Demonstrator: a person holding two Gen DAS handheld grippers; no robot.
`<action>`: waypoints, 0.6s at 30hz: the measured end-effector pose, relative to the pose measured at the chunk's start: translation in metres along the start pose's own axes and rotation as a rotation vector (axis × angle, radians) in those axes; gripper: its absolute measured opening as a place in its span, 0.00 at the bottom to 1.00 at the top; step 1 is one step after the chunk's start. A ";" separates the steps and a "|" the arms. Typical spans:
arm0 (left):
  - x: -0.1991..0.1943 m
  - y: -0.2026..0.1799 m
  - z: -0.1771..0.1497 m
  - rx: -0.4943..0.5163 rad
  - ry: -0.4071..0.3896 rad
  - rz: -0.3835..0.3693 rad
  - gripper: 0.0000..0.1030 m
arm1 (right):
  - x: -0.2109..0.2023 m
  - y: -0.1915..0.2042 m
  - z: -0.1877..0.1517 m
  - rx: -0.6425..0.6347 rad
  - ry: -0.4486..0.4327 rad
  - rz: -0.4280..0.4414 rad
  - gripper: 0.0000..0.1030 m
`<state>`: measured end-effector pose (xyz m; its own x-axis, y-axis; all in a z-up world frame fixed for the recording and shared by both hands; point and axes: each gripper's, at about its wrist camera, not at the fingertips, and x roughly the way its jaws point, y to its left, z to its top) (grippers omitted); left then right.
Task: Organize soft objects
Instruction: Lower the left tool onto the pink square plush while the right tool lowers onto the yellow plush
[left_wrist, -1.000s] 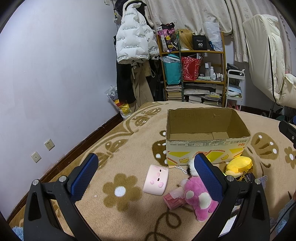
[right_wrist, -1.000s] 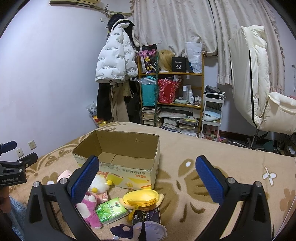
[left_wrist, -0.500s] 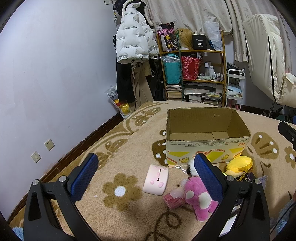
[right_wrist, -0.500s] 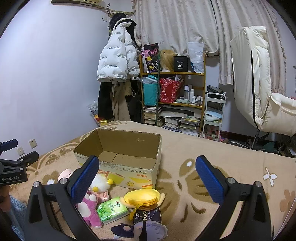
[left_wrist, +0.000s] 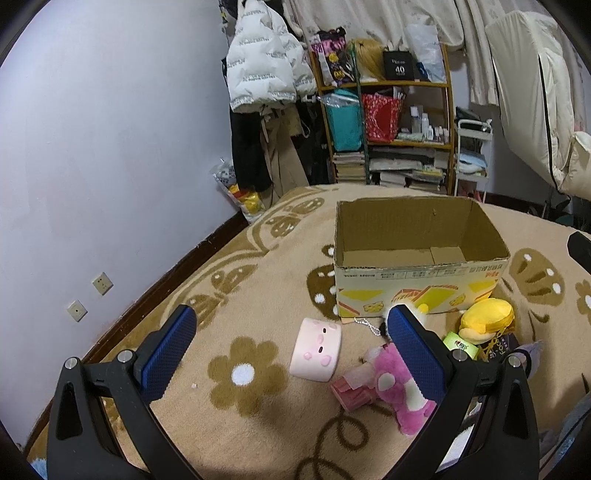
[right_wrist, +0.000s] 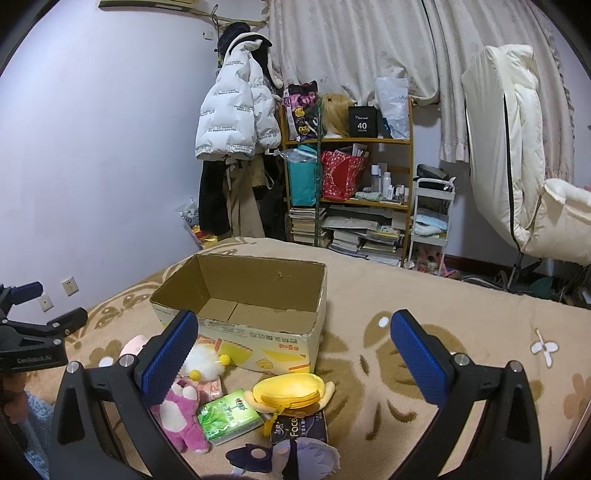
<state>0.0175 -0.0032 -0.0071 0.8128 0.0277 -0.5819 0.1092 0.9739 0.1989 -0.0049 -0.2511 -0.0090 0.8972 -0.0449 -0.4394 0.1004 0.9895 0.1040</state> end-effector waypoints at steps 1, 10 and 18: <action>0.003 0.000 0.002 0.003 0.009 -0.003 0.99 | 0.002 0.001 -0.001 0.004 0.007 0.004 1.00; 0.048 0.001 0.007 -0.021 0.111 -0.003 0.99 | 0.036 -0.007 0.001 0.044 0.087 0.041 1.00; 0.086 0.003 0.005 -0.037 0.217 -0.001 0.99 | 0.076 -0.013 -0.005 0.081 0.214 0.075 1.00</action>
<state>0.0906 0.0014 -0.0530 0.6703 0.0707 -0.7387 0.0857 0.9814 0.1717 0.0602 -0.2667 -0.0484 0.7925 0.0667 -0.6062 0.0794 0.9743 0.2110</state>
